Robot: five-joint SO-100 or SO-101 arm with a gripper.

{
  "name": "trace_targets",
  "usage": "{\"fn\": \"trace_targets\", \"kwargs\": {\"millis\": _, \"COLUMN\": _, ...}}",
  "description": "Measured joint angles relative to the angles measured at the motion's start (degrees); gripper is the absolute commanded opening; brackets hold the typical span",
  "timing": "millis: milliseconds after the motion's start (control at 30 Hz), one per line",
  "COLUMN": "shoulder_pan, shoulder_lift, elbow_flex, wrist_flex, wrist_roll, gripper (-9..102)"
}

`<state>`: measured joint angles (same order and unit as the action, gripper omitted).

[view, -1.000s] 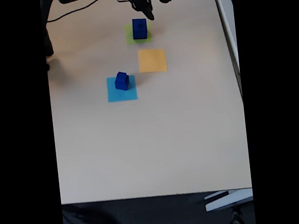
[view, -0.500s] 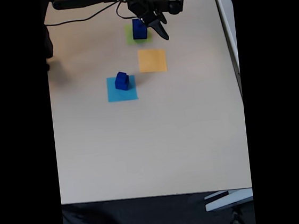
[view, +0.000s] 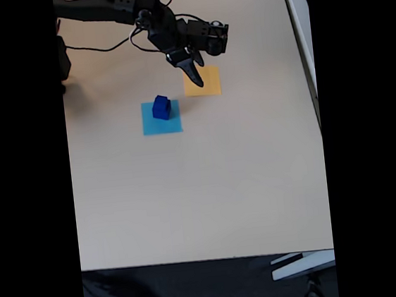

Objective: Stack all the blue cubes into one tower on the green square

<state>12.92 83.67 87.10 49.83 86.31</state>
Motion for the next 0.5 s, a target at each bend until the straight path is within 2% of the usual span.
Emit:
{"fn": "trace_targets", "kwargs": {"millis": 233, "shoulder_pan": 1.32, "shoulder_lift": 6.06, "elbow_flex": 9.67, "wrist_flex": -1.58, "wrist_roll": 0.97, "gripper": 25}}
{"fn": "trace_targets", "kwargs": {"millis": 500, "shoulder_pan": 6.68, "shoulder_lift": 7.12, "elbow_flex": 12.48, "wrist_flex": -2.20, "wrist_roll": -2.64, "gripper": 25}}
